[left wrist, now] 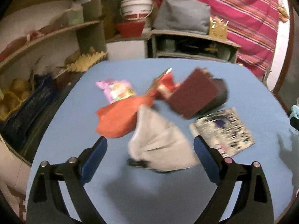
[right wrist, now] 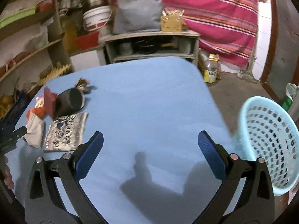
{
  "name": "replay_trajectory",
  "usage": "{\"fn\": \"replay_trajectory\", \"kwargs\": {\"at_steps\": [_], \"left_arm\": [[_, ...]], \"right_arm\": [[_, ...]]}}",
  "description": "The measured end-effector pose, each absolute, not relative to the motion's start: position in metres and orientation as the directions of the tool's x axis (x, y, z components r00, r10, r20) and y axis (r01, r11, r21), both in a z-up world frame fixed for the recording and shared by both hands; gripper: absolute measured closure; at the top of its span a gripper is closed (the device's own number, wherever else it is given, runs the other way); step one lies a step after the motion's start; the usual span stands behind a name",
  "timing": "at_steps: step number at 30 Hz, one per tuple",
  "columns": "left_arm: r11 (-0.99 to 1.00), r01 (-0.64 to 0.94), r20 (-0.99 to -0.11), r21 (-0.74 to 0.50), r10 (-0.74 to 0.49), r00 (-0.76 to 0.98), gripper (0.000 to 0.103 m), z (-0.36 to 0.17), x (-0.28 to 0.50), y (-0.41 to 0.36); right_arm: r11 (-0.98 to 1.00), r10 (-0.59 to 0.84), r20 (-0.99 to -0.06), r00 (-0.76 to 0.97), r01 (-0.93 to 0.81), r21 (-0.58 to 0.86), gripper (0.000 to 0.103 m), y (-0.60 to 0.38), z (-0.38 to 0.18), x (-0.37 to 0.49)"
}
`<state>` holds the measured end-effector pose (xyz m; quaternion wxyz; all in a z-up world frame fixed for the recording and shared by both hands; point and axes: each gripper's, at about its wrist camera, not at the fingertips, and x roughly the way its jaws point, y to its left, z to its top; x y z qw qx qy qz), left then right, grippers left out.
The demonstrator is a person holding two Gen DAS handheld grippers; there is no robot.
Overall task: Collect trash
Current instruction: 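Grasp the white cloth with the left tool while the right tool grasps the printed snack packet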
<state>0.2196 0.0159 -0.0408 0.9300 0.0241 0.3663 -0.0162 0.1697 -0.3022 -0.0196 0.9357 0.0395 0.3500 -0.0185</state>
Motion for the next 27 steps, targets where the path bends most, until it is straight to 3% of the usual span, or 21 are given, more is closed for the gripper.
{"fn": "replay_trajectory", "kwargs": {"at_steps": [8, 13, 17, 22, 27], "left_arm": [[0.999, 0.046, -0.720, -0.006, -0.037, 0.693, 0.015, -0.059, 0.231, 0.040], [0.997, 0.071, -0.732, -0.016, -0.060, 0.679, 0.035, -0.064, 0.236, 0.040], [0.994, 0.100, -0.740, -0.049, -0.103, 0.665, 0.068, -0.065, 0.239, 0.038], [0.992, 0.126, -0.724, -0.014, -0.097, 0.683, 0.084, -0.059, 0.235, 0.035], [0.993, 0.111, -0.702, -0.044, -0.110, 0.704, 0.088, -0.044, 0.230, 0.047]], "right_arm": [[0.999, 0.032, -0.687, 0.726, -0.017, 0.029, 0.005, -0.252, -0.032, 0.192], [0.998, 0.050, -0.714, 0.699, -0.053, 0.018, 0.005, -0.225, -0.042, 0.205], [0.996, 0.051, -0.726, 0.686, -0.084, -0.010, 0.005, -0.204, -0.048, 0.213], [0.994, 0.046, -0.745, 0.666, -0.105, -0.032, 0.005, -0.186, -0.055, 0.223], [0.992, 0.027, -0.760, 0.650, -0.109, -0.059, 0.007, -0.175, -0.063, 0.229]]}}
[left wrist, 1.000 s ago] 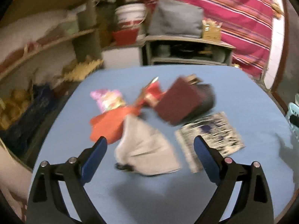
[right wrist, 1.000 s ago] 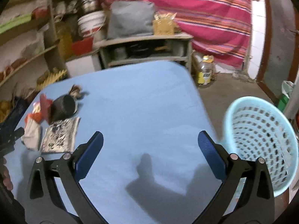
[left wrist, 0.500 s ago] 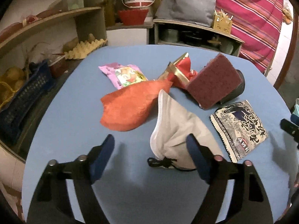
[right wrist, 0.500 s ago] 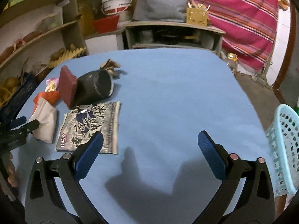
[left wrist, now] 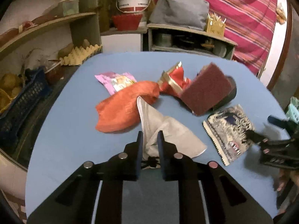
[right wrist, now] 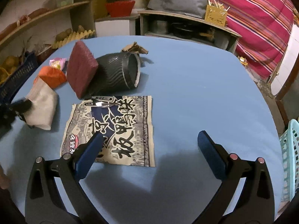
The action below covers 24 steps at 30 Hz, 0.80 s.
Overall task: Collect trash
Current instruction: 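Grasp the white cloth with the left tool while the right tool grasps the printed snack packet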
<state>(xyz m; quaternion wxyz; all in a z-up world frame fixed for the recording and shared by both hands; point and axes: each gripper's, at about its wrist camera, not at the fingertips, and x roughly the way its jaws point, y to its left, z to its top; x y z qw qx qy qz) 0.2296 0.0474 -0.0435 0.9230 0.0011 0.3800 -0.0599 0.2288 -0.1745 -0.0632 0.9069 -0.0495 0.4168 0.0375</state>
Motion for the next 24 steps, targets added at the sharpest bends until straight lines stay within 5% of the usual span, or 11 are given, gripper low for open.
{"fn": "replay_trajectory", "kwargs": {"at_steps": [13, 24], "left_arm": [[0.995, 0.016, -0.616, -0.096, -0.072, 0.784, 0.088, -0.001, 0.222, 0.091], [0.996, 0.008, -0.602, -0.085, -0.058, 0.796, 0.088, 0.005, 0.218, 0.097]], "right_arm": [[0.994, 0.076, -0.793, 0.604, -0.113, 0.009, 0.027, -0.172, -0.072, 0.232], [0.989, 0.096, -0.787, 0.609, -0.149, 0.005, 0.069, -0.161, -0.068, 0.229]]}}
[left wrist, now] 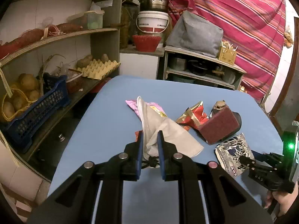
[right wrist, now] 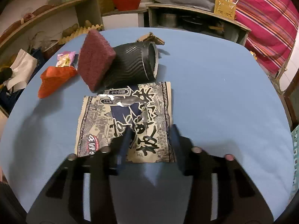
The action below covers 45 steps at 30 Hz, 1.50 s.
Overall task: Collect trash
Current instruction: 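Grasp the white cloth with the left tool while the right tool grasps the printed snack packet, then carry the printed snack packet over the basket and open the right tool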
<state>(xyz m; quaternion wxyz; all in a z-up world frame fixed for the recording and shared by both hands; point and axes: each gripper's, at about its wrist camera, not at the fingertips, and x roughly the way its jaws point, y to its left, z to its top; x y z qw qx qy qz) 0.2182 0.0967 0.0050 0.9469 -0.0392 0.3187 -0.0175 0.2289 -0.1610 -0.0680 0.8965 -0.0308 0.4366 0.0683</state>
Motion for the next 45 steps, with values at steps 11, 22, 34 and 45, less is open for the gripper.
{"fn": "replay_trajectory", "kwargs": {"at_steps": [11, 22, 34, 45], "left_arm": [[0.997, 0.007, -0.610, -0.073, -0.051, 0.791, 0.088, 0.002, 0.219, 0.089], [0.998, 0.011, -0.607, -0.068, -0.051, 0.793, 0.088, 0.002, 0.222, 0.090], [0.998, 0.008, -0.610, -0.065, -0.046, 0.791, 0.088, 0.001, 0.221, 0.083], [0.999, 0.023, -0.608, -0.047, -0.047, 0.793, 0.088, -0.001, 0.212, 0.066]], "right_arm": [[0.983, 0.098, -0.768, 0.633, -0.181, -0.024, 0.092, -0.162, -0.062, 0.225], [0.983, 0.120, -0.742, 0.659, -0.184, -0.004, 0.094, -0.184, -0.043, 0.212], [0.995, 0.072, -0.724, 0.686, -0.100, 0.005, 0.094, -0.242, -0.030, 0.193], [0.999, 0.050, -0.675, 0.736, -0.024, 0.048, 0.094, -0.287, -0.004, 0.176]]}}
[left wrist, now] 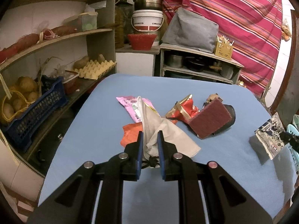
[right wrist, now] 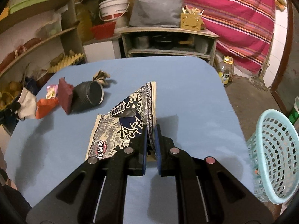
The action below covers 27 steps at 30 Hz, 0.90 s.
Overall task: Collect trash
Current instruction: 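Carry the printed snack packet over the basket and open the right tool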
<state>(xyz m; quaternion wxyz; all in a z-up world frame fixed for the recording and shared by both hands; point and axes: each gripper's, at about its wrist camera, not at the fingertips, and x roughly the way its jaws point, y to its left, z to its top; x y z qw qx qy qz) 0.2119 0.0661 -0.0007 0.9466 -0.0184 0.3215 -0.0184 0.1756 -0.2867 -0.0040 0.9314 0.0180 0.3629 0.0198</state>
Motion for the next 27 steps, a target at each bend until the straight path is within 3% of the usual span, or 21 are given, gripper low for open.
{"fn": "replay_trajectory", "kwargs": {"at_steps": [27], "left_arm": [[0.984, 0.180, -0.576, 0.014, -0.140, 0.806, 0.088, 0.020, 0.181, -0.065]], "right_arm": [[0.988, 0.037, -0.606, 0.795, 0.062, 0.142, 0.094, -0.378, 0.028, 0.118]]}}
